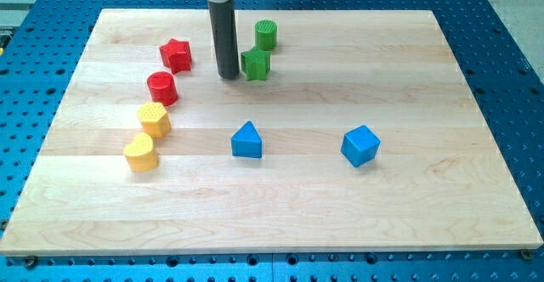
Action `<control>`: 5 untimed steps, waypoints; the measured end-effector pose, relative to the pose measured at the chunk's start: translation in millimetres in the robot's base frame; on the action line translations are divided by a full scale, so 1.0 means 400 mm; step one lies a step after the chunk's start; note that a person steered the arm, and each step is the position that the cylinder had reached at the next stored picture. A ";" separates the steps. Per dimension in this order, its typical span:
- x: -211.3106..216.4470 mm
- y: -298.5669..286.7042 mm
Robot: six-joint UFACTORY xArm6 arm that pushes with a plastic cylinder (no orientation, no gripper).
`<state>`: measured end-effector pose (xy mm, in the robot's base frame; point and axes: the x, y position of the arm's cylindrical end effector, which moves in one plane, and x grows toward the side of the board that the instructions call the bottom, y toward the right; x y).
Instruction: Push the blue triangle upwards
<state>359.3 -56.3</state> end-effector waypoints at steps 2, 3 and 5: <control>0.311 0.142; 0.461 0.136; 0.354 0.071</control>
<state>500.8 -27.8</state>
